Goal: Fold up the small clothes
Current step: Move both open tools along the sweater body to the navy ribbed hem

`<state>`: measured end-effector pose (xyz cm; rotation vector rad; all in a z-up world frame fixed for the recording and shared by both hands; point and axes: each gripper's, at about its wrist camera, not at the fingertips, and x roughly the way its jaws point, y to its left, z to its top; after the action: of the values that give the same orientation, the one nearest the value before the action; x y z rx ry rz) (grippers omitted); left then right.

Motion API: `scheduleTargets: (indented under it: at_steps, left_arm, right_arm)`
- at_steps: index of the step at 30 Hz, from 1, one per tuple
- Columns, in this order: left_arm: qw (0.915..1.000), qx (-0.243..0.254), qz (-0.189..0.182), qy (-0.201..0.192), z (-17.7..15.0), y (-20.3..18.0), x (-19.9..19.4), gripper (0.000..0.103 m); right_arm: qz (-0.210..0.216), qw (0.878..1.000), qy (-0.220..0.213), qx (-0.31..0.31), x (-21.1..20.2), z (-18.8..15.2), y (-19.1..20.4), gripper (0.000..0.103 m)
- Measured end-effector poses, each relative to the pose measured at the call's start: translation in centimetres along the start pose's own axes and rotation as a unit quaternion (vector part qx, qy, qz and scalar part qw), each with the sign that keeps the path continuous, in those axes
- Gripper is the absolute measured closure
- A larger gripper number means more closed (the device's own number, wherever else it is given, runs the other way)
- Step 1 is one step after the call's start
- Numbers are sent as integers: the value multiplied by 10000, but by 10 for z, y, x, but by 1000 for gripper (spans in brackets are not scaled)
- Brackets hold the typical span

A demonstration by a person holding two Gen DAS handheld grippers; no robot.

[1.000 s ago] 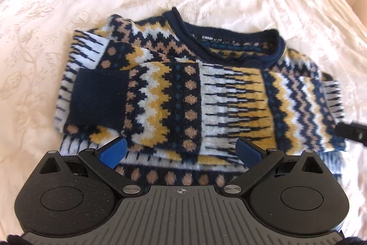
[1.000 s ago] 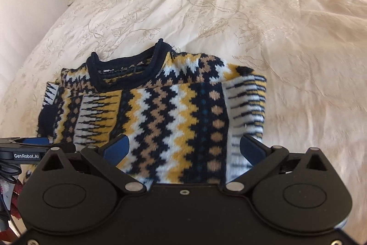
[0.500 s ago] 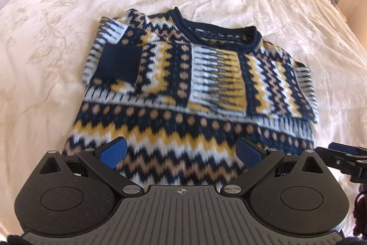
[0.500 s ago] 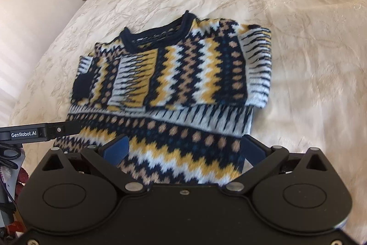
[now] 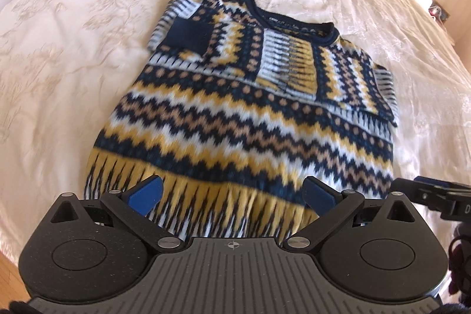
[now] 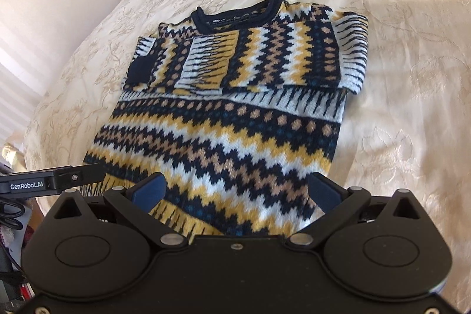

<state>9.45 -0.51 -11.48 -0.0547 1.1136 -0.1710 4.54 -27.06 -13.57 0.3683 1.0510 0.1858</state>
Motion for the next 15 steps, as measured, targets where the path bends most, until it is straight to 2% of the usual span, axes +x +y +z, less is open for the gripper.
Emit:
scheduleTargets:
  at_steps: [9, 15]
  left_arm:
    - [9994, 203, -285, 61, -16, 37, -1, 0]
    - [9981, 457, -382, -148, -20, 71, -12, 0]
  right_arm:
    - [-404, 9983, -79, 415, -10, -30, 13, 0]
    - [-633, 9941, -167, 870, -16, -60, 37, 0]
